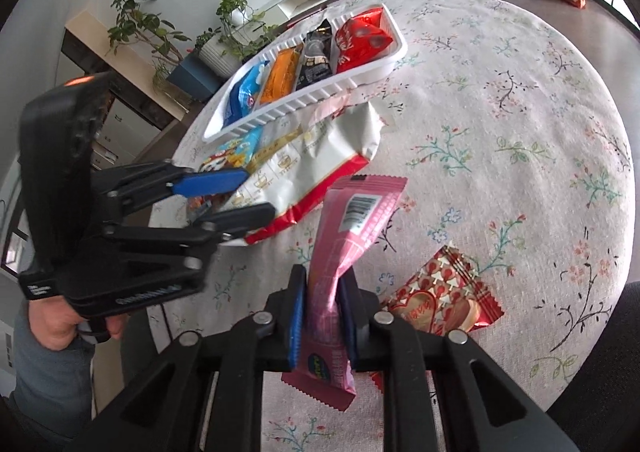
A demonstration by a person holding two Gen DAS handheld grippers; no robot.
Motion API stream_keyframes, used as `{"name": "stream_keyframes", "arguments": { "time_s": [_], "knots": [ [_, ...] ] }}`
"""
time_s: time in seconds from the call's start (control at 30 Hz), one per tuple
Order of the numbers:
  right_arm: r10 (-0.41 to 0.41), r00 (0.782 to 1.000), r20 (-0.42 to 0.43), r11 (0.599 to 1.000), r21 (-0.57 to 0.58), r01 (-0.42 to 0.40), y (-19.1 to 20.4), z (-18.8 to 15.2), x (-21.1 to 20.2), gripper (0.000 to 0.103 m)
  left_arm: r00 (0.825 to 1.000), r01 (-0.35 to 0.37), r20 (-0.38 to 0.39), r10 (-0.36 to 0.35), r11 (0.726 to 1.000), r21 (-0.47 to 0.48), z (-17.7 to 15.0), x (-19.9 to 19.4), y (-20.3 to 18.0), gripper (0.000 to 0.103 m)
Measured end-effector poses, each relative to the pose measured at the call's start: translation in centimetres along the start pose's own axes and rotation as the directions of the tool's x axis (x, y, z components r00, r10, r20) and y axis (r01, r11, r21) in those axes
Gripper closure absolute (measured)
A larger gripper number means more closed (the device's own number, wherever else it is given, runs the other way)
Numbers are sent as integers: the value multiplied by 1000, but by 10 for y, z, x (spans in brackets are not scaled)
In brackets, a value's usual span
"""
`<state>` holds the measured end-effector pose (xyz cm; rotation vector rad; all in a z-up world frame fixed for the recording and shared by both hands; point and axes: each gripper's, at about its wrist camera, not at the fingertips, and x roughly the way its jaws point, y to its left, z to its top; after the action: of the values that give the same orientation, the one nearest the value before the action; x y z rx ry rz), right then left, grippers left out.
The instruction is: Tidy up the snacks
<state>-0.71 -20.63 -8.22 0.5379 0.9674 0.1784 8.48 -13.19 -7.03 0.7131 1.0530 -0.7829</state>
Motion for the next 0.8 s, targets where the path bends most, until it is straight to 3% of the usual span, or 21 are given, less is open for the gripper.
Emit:
{"name": "stream_keyframes", "arguments": {
  "time_s": [0.23, 0.4, 0.53, 0.67, 0.8],
  "knots": [
    [37, 999, 15, 998, 44, -37, -11, 2, -6, 85, 993, -118, -10, 119, 989, 92, 4, 15, -26, 51],
    [59, 998, 15, 997, 53, -60, -13, 1, -5, 84, 972, -232, 2, 235, 956, 180, 4, 16, -35, 37],
    [69, 997, 19, 996, 53, -70, -13, 0, -6, 84, 974, -221, -18, 227, 961, 168, 8, 18, -31, 37],
    [72, 997, 30, 995, 61, -74, -16, -1, -9, 85, 985, -162, -29, 169, 975, 150, 6, 17, -31, 54],
    [73, 997, 33, 995, 63, -75, -17, -4, -10, 84, 989, -141, -16, 144, 981, 132, 3, 15, -28, 56]
  ]
}}
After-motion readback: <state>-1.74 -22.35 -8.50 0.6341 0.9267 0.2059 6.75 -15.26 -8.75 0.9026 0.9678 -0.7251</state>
